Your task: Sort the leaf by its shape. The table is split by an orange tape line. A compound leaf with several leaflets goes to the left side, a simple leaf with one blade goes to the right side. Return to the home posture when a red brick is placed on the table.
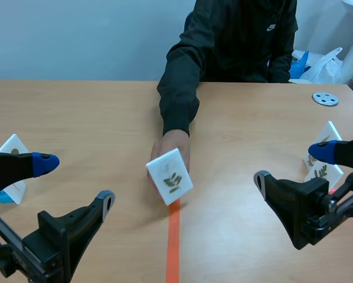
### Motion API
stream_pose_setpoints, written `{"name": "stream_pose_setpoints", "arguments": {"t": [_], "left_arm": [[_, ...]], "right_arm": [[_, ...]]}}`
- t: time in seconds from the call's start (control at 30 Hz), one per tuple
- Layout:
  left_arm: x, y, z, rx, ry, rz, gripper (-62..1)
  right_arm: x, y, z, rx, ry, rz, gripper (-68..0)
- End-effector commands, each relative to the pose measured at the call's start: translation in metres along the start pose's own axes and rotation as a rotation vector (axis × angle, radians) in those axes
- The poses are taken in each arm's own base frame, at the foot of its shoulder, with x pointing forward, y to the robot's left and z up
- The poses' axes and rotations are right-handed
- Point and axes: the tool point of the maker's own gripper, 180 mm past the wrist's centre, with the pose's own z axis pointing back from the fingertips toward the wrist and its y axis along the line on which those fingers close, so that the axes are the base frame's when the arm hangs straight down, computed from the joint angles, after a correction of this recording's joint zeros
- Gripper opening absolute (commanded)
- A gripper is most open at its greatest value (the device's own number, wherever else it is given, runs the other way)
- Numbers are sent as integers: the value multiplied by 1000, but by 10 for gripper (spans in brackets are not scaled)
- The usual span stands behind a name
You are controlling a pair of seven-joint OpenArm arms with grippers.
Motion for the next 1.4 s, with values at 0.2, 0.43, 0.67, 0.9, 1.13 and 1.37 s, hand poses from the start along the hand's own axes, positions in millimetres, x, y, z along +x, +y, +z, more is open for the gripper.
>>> {"name": "stream_pose_setpoints", "arguments": {"t": [0.2, 0.43, 0.67, 0.9, 1.13, 1.37], "left_arm": [[6, 1, 0, 2, -24, 5, 14], [6, 1, 0, 2, -25, 5, 14], [6, 1, 0, 2, -25, 5, 14], [6, 1, 0, 2, -25, 5, 14], [6, 1, 0, 2, -25, 5, 14], [6, 1, 0, 2, -25, 5, 14]], "right_arm": [[7, -6, 0, -13, -20, 14, 4], [7, -7, 0, -17, -20, 13, 4], [7, -6, 0, -17, -19, 13, 4], [5, -7, 0, -19, -8, 26, 4], [2, 5, -7, 21, 4, 40, 4], [-9, 12, -28, 64, 17, 33, 4]]}}
